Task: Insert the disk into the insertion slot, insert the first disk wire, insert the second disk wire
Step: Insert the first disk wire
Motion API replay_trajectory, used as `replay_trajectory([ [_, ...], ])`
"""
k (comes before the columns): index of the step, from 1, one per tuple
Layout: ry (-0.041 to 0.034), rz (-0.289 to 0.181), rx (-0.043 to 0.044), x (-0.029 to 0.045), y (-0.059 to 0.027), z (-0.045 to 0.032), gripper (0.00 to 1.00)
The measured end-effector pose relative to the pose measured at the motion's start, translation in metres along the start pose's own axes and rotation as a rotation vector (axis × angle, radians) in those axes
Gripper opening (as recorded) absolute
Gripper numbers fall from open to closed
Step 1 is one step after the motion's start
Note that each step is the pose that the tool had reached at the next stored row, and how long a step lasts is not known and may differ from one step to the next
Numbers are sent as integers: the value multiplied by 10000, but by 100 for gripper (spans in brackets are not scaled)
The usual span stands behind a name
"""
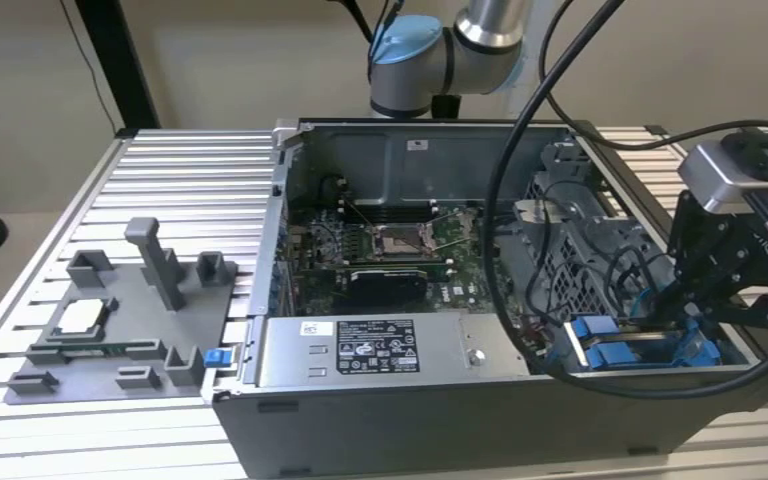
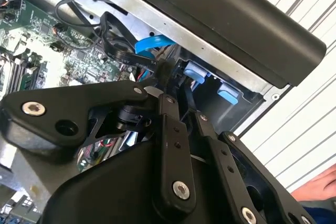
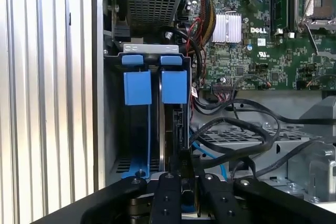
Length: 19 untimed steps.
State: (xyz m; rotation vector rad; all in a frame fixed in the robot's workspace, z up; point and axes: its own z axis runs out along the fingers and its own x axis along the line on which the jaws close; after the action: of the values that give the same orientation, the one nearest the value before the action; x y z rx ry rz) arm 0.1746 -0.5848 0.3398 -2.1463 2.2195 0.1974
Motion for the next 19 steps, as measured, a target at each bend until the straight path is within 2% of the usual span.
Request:
replay_trajectory([
  [6, 2, 1, 1, 8, 0, 8, 0],
  [15, -5, -8, 67, 0, 0, 34, 0],
  [19, 2, -18, 163, 2, 11, 74, 0],
])
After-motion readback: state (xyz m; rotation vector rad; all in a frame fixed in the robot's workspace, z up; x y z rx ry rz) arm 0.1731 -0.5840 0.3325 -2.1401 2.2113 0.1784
